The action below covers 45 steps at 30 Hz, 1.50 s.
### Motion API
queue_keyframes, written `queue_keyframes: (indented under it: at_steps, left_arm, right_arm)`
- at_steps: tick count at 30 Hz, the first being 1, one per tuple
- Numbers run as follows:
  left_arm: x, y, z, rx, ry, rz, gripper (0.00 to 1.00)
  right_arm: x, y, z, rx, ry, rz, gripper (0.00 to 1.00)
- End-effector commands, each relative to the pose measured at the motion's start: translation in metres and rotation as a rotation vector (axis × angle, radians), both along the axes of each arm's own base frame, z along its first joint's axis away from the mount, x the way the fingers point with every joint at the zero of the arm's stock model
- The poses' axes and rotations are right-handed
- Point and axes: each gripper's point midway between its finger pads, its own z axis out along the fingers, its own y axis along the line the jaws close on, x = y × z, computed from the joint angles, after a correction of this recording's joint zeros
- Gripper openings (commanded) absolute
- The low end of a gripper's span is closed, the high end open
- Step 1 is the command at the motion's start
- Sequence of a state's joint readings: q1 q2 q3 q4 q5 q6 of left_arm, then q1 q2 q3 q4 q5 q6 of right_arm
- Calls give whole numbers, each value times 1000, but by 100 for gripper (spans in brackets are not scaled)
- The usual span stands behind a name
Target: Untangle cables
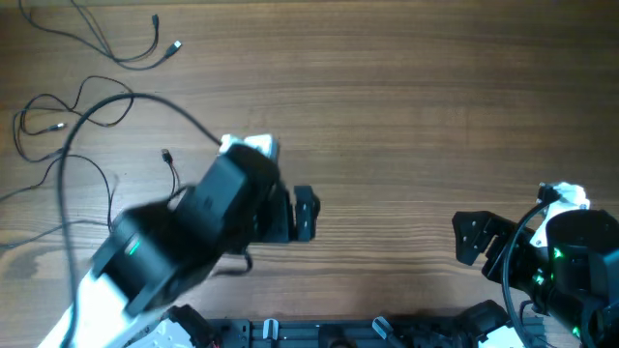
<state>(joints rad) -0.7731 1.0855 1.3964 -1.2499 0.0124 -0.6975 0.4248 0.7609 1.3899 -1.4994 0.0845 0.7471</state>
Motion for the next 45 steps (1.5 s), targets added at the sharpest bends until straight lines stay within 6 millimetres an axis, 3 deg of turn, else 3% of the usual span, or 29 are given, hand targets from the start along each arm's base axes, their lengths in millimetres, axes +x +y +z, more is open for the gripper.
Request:
queue_keyframes:
  at_steps: [1, 6, 11, 41, 45]
  left_arm:
    - [-4, 22, 20, -9, -118, 83, 100]
    - [-11, 42, 34, -25, -181, 117, 100]
    - [-13, 47, 29, 7, -170, 120, 100]
    - [-13, 47, 28, 10, -167, 120, 100]
    - [-13, 47, 28, 10, -167, 120, 100]
  right_arm:
    - [3, -9, 5, -20, -32, -47, 100]
    - [4, -8, 6, -15, -36, -47, 100]
    - [4, -8, 6, -15, -36, -47, 100]
    - [4, -8, 6, -15, -36, -48, 100]
    - [3, -18, 4, -27, -23, -100, 100]
